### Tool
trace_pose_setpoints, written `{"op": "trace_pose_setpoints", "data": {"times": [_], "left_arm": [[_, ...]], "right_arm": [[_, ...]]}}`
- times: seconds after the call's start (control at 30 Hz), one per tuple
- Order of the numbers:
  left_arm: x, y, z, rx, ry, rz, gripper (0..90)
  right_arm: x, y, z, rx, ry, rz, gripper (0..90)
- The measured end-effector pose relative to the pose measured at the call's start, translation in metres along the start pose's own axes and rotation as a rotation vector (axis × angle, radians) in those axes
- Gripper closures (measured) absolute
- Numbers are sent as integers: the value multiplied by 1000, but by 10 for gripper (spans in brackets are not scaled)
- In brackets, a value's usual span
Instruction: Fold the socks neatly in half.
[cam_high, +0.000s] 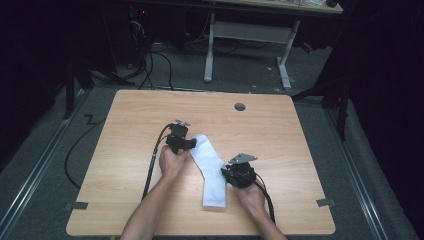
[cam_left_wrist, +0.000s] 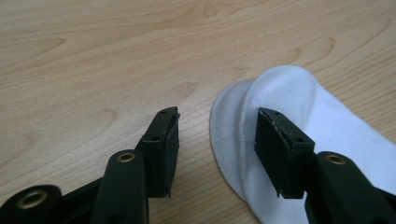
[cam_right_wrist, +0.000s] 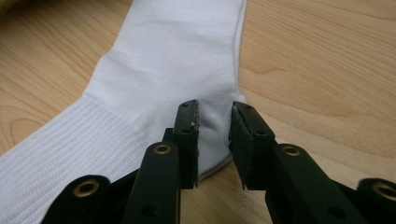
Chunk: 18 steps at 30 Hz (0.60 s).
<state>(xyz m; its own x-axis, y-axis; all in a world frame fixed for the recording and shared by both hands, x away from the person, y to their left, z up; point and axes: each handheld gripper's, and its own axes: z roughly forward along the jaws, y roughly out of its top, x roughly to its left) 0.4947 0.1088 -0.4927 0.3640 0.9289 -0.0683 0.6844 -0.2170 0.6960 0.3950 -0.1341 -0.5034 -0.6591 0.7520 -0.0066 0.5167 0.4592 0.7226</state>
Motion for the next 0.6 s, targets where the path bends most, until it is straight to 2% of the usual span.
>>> {"op": "trace_pose_setpoints", "data": {"times": [0.07,0.13,0.3,0.43,0.6], "left_arm": [[-1,0,0,1,-1,4,497],[-4,0,1,0,2,26,506],[-9,3,0,29,-42,55,687],[-8,5,1,41,-86,48,824],[-6,4,-2,23,-95,47,861]], "right_arm": [[0,0,0,-1,1,0,722],[-1,0,0,-3,4,-2,722],[-1,-1,1,-7,5,-2,720],[0,0,1,-6,2,0,719],[0,-1,1,-10,-3,1,709]]}}
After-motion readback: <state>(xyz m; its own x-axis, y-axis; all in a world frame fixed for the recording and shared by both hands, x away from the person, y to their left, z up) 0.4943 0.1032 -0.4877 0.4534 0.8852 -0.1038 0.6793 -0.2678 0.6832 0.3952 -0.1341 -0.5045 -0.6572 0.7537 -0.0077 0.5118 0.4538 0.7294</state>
